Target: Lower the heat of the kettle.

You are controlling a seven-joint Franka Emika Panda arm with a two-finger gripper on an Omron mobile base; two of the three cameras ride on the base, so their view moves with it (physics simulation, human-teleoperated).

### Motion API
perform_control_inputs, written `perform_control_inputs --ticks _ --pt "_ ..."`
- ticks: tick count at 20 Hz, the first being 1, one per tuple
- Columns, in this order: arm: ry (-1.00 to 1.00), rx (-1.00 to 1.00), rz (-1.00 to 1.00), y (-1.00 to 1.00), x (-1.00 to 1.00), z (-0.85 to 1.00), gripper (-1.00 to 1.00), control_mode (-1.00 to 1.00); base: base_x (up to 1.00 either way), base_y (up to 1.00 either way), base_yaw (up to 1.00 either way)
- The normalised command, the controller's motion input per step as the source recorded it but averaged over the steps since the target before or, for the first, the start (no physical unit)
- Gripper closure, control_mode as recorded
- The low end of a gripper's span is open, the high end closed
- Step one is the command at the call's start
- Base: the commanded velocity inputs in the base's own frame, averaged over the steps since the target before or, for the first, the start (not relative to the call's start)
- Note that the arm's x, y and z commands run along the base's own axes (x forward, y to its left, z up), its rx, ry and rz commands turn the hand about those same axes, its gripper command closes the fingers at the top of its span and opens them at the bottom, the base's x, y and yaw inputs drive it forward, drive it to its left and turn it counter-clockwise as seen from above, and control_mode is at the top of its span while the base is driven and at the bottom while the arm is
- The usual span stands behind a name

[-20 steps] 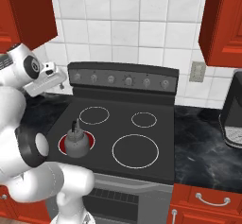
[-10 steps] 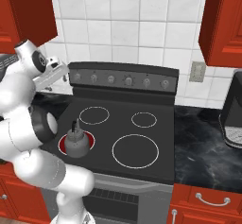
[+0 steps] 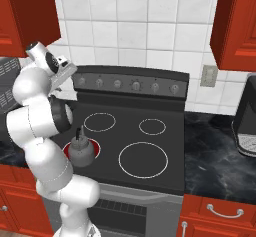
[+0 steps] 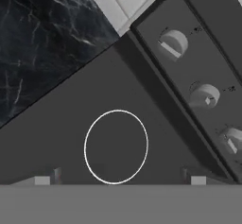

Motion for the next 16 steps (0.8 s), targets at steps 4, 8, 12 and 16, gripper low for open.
perform_control_inputs --ticks 4,8,12,16 --pt "0.0 -0.13 0.06 0.22 0.51 -0.07 -1.0 -1.0 0.0 0.0 0.0" --pt "0.0 -0.23 0.0 0.14 0.38 -0.04 -1.0 -1.0 0.0 0.0 0.0" --pt "0.0 -0.25 0.0 0.1 0.34 -0.17 -1.0 -1.0 0.0 0.0 0.0" --pt "0.0 -0.22 0.0 0.05 0.3 -0.26 -1.0 -1.0 0.0 0.0 0.0"
